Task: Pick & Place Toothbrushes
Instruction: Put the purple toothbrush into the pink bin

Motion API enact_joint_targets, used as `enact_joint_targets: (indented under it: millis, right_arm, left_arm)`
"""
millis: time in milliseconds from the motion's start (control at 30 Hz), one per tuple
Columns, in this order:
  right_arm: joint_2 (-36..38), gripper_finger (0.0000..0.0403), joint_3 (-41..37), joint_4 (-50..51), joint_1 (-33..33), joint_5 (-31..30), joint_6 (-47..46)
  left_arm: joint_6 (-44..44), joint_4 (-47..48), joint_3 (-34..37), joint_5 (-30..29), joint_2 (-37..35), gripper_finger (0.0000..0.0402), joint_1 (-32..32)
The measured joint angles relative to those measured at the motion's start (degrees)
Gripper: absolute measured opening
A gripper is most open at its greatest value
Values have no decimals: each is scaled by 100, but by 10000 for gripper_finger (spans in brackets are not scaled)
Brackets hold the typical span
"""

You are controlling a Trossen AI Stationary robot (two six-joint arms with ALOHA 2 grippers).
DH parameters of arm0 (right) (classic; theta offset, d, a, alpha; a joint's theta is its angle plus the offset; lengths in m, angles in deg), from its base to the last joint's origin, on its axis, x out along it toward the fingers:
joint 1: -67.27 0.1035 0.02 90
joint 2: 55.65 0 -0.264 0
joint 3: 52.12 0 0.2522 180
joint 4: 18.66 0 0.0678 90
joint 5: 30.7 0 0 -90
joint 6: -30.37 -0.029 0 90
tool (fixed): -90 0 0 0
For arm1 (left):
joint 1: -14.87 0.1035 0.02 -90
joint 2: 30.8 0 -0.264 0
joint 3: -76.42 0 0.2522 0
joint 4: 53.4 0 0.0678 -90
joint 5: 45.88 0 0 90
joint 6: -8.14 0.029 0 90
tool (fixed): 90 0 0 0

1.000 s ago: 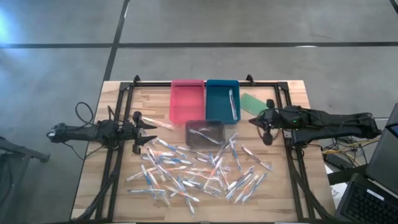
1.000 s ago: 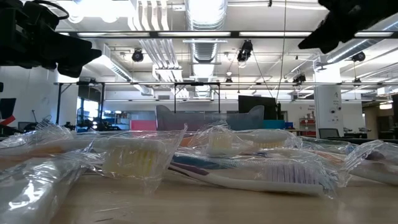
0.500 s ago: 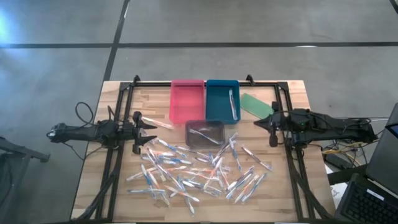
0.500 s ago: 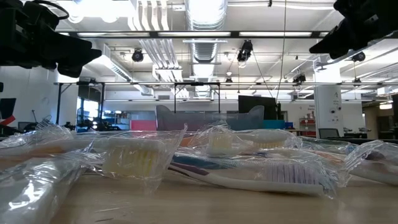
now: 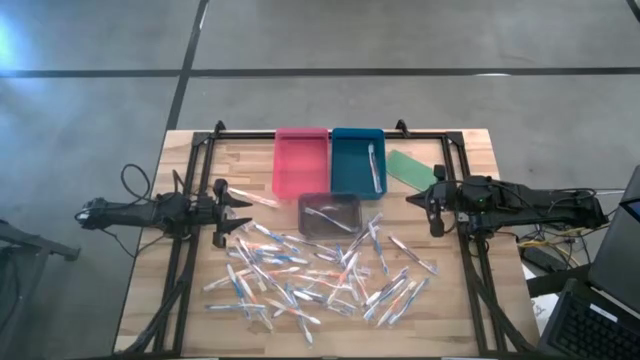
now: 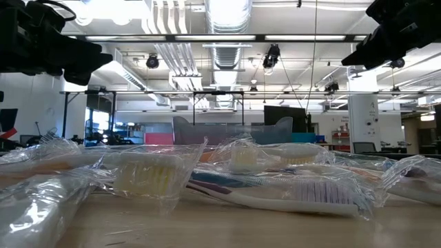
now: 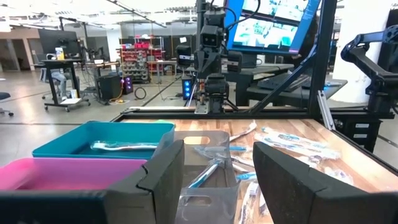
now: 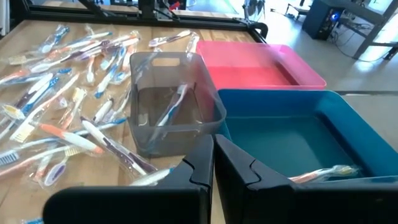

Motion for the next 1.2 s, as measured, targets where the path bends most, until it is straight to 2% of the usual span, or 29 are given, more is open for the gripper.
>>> enact_joint_targets:
  millis: [133, 233, 400, 567, 700, 967, 1200]
  right_arm:
    - [-4, 8, 0, -2, 0, 0, 1]
    - [-9, 8, 0, -2, 0, 0, -8]
    - [-9, 8, 0, -1, 0, 0, -8]
    - [-9, 8, 0, 0, 0, 0, -8]
    - [-9, 8, 0, 0, 0, 0, -8]
    - [-9, 8, 0, 0, 0, 2, -8]
    - [-24, 8, 0, 0, 0, 0, -8]
  left_arm:
    - [-9, 86, -29, 2, 11, 197, 2]
    - [510, 712, -324, -1, 75, 197, 1]
    - [35, 874, -770, -15, 433, 192, 1]
    - [-76, 1414, -1492, -588, 1030, 185, 0]
    - [208, 2617, -2318, -947, 1644, 178, 1]
    - [456, 4806, -4141, -1005, 3206, 177, 2]
    - [577, 6785, -5568, -1494, 4626, 177, 2]
